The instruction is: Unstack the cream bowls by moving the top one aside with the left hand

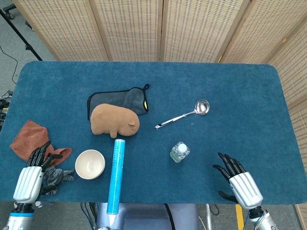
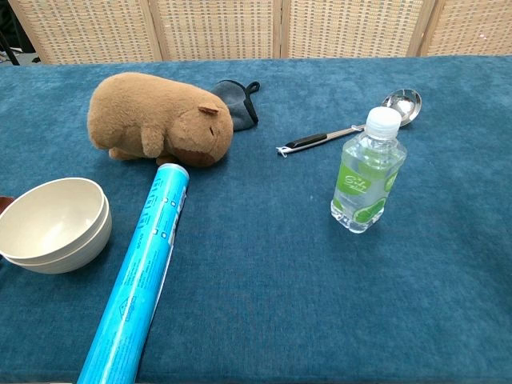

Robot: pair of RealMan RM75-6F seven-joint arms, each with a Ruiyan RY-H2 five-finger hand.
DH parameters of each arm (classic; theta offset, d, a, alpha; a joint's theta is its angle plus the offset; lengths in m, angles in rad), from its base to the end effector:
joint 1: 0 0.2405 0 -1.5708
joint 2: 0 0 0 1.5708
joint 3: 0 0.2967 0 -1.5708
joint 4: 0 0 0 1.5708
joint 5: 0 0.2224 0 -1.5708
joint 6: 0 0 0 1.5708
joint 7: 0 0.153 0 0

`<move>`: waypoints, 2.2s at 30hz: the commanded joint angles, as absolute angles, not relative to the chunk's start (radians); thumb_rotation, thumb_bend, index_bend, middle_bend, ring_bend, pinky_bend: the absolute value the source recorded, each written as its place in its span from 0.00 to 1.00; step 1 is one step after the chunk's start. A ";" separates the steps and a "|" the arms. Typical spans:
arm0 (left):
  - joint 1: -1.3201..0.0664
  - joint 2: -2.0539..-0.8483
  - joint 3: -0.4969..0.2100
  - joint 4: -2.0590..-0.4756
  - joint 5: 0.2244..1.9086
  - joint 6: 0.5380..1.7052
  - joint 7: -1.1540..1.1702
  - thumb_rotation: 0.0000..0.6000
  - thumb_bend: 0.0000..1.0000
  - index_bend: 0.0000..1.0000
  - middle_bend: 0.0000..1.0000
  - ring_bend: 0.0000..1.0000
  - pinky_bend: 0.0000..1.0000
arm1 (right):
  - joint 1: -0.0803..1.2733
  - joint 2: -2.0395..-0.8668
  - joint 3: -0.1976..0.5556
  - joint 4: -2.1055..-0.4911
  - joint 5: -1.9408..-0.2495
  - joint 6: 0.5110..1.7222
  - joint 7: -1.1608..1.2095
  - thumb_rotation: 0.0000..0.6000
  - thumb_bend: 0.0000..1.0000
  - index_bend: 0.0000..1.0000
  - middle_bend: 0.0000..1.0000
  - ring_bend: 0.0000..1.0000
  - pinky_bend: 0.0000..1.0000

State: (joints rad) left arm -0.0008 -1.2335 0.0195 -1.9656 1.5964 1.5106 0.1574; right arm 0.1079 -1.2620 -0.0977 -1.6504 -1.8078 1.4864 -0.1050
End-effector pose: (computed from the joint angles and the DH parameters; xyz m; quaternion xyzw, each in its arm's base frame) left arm -0.2636 0.1487 0.1049 -0.5497 -0.4861 -0.4618 0.4983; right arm -0.2901 -0.1570 0.0807 0.6931 -0.3635 0.4364 0.4440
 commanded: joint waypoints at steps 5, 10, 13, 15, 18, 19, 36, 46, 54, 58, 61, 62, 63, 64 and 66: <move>-0.069 -1.190 0.013 -2.052 1.527 1.378 0.130 1.00 0.31 0.34 0.01 0.00 0.04 | 0.106 -1.262 -0.099 -1.653 -1.808 1.486 -0.111 1.00 0.16 0.22 0.00 0.00 0.15; -0.149 -1.144 0.002 -2.118 1.414 1.225 0.107 1.00 0.31 0.34 0.01 0.00 0.04 | 0.105 -1.257 -0.097 -1.654 -1.808 1.493 -0.103 1.00 0.16 0.22 0.00 0.00 0.15; -0.192 -1.114 -0.014 -2.147 1.361 1.163 0.112 1.00 0.31 0.34 0.01 0.00 0.04 | 0.105 -1.254 -0.096 -1.653 -1.807 1.494 -0.098 1.00 0.16 0.22 0.00 0.00 0.15; -0.211 -1.103 -0.024 -2.159 1.340 1.148 0.129 1.00 0.31 0.34 0.01 0.00 0.04 | 0.105 -1.254 -0.096 -1.653 -1.808 1.494 -0.097 1.00 0.16 0.22 0.00 0.00 0.15; -0.233 -1.100 -0.040 -2.177 1.318 1.152 0.187 1.00 0.31 0.34 0.01 0.00 0.04 | 0.105 -1.253 -0.098 -1.653 -1.812 1.495 -0.098 1.00 0.16 0.22 0.00 0.00 0.15; -0.239 -1.100 -0.045 -2.187 1.309 1.152 0.203 1.00 0.31 0.34 0.01 0.00 0.04 | 0.104 -1.253 -0.098 -1.653 -1.813 1.495 -0.100 1.00 0.16 0.22 0.00 0.00 0.15; -0.282 -1.031 -0.045 -2.274 1.274 1.165 0.301 1.00 0.31 0.34 0.01 0.00 0.04 | 0.093 -1.254 -0.077 -1.656 -1.772 1.496 -0.144 1.00 0.16 0.22 0.00 0.00 0.15; -0.239 -1.010 0.020 -2.295 1.391 1.202 0.278 1.00 0.31 0.34 0.01 0.00 0.04 | 0.101 -1.264 -0.008 -1.637 -1.646 1.469 -0.148 1.00 0.16 0.22 0.00 0.00 0.15; -0.194 -1.003 0.094 -2.289 1.493 1.227 0.276 1.00 0.31 0.34 0.01 0.00 0.04 | 0.107 -1.270 0.014 -1.622 -1.605 1.460 -0.148 1.00 0.16 0.22 0.00 0.00 0.15; -0.182 -0.992 0.115 -2.291 1.515 1.231 0.270 1.00 0.31 0.34 0.01 0.00 0.04 | 0.104 -1.274 0.024 -1.618 -1.591 1.468 -0.155 1.00 0.16 0.22 0.00 0.00 0.15; -0.178 -0.980 0.123 -2.291 1.523 1.232 0.268 1.00 0.31 0.34 0.01 0.00 0.04 | 0.105 -1.274 0.026 -1.618 -1.587 1.467 -0.153 1.00 0.16 0.22 0.00 0.00 0.15; -0.177 -0.977 0.126 -2.291 1.525 1.231 0.268 1.00 0.31 0.34 0.01 0.00 0.04 | 0.105 -1.274 0.026 -1.618 -1.586 1.466 -0.153 1.00 0.16 0.22 0.00 0.00 0.15; -0.177 -0.972 0.130 -2.292 1.526 1.228 0.267 1.00 0.31 0.34 0.01 0.00 0.04 | 0.106 -1.274 0.026 -1.618 -1.586 1.465 -0.153 1.00 0.16 0.22 0.00 0.00 0.15; -0.177 -0.967 0.133 -2.295 1.526 1.224 0.264 1.00 0.31 0.34 0.01 0.00 0.04 | 0.106 -1.274 0.026 -1.617 -1.585 1.465 -0.153 1.00 0.16 0.22 0.00 0.00 0.15; -0.178 -0.958 0.138 -2.298 1.523 1.217 0.259 1.00 0.31 0.34 0.01 0.00 0.04 | 0.107 -1.275 0.026 -1.617 -1.584 1.464 -0.153 1.00 0.16 0.22 0.00 0.00 0.15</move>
State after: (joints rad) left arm -0.1778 -0.9605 0.1364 -2.2968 1.5237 1.2192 0.2608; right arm 0.1065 -1.2746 0.0258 -1.6168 -1.5842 1.4636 -0.1533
